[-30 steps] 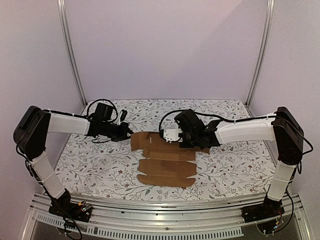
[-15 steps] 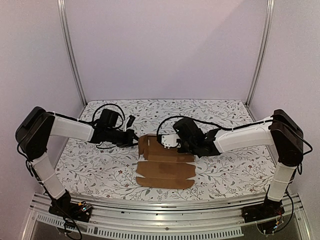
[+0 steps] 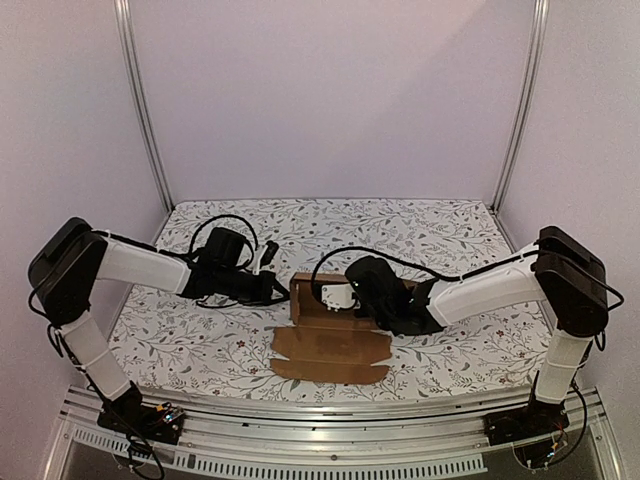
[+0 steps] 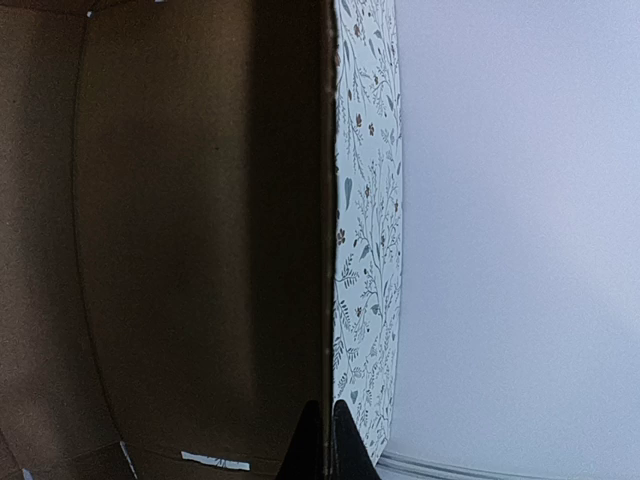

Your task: Fold the paper box

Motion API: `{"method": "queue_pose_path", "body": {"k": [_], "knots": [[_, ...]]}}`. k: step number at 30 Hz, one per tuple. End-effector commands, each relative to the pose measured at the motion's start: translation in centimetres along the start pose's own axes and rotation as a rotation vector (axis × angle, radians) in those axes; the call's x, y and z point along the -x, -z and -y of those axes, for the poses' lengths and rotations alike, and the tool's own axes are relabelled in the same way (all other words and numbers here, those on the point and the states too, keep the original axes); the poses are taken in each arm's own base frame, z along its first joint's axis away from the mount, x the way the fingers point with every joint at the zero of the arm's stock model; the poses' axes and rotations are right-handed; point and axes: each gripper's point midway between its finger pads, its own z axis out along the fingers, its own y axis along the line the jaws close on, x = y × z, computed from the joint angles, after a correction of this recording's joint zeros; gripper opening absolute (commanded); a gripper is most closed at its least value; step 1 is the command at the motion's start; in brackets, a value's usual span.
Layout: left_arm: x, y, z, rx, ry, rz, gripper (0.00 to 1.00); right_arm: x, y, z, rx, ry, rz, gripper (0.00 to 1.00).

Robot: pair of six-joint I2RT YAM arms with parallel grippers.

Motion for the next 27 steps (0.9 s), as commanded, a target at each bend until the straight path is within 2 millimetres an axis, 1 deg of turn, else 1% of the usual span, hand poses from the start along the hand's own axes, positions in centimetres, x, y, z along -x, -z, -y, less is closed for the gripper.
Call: {"method": "queue_pose_path", "body": {"k": [1,2,4,9,13,17,23,27], "knots": [[0.3,0.4,1.1,0.004,-0.05,0.032,0.0,0.6,1.2,0.8,-0.096,0.011,-0.001,0.0],[0.4,0.6,1.2,0.009,-0.056,0.037,0.0,0.7,1.3,0.8,-0.11,0.021,-0.002,0.0],[0.3,0.8,1.2,0.024,-0.063,0.044,0.03,0.8,1.6,0.5,-0.132,0.033,-0.006,0.0],[-0.1,1.6,1.2,0.065,-0.093,0.069,0.14,0.8,2.0,0.0,-0.174,0.064,-0.015,0.0],[-0.8,1.7,1.4,0.078,-0.108,0.069,0.2,0.6,2.1,-0.2,-0.191,0.073,-0.033,0.0],[-2.0,1.5,1.7,0.093,-0.127,0.065,0.27,0.6,2.3,-0.5,-0.206,0.081,-0.044,0.0],[-2.8,1.2,2.2,0.102,-0.145,0.082,0.29,0.6,2.3,-1.4,-0.21,0.106,-0.057,0.0],[-2.7,1.0,2.4,0.112,-0.171,0.098,0.31,0.7,2.6,-2.0,-0.204,0.113,-0.055,0.0]]}}
